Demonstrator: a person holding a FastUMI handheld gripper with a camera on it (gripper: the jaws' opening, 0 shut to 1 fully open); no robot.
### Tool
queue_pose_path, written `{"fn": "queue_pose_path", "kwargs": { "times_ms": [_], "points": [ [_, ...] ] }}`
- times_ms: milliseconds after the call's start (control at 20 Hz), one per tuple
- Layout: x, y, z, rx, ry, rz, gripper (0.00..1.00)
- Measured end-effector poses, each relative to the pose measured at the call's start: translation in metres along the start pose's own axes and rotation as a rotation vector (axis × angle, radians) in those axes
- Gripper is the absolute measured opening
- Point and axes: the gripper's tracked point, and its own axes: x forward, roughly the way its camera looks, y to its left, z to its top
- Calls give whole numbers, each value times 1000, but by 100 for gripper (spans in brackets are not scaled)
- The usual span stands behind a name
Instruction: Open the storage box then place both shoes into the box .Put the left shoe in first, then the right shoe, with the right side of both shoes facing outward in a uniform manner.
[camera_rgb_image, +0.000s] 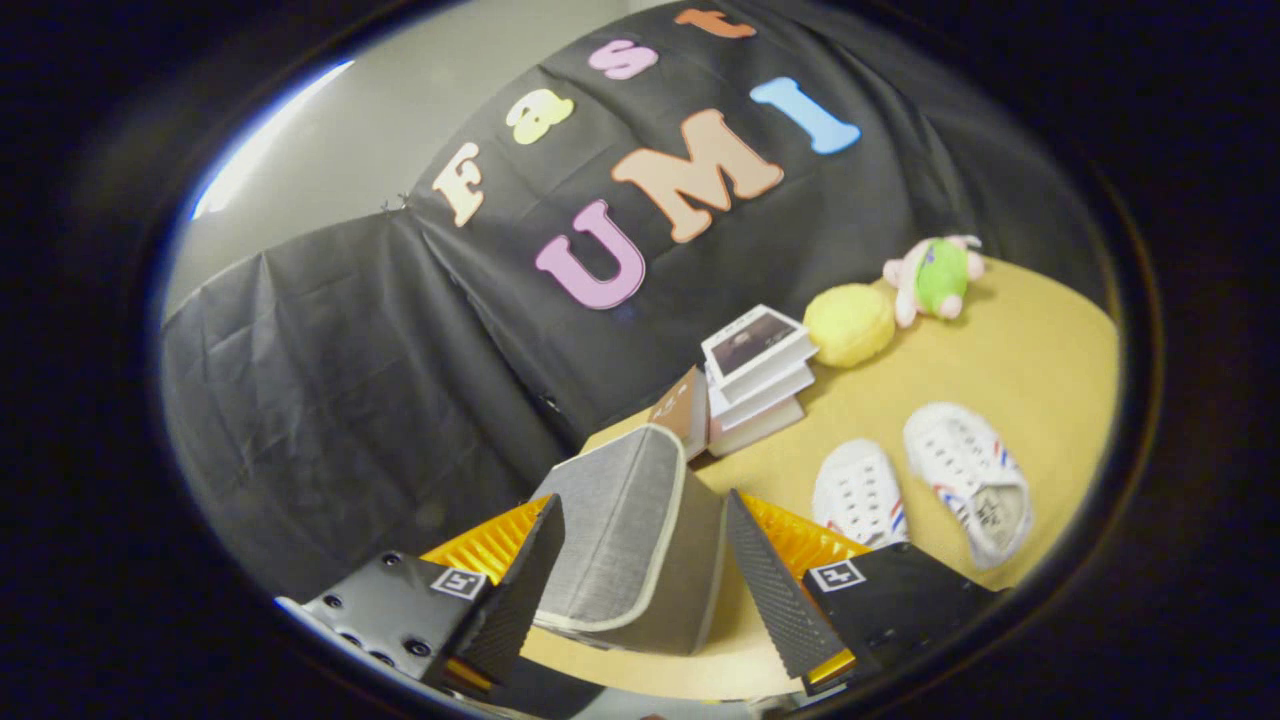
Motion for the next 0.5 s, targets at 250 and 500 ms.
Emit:
{"fn": "queue_pose_path", "kwargs": {
  "times_ms": [250,500],
  "points": [
    [21,-13,-42,294,133,45,100],
    [31,-12,-77,596,252,105,100]
  ]
}}
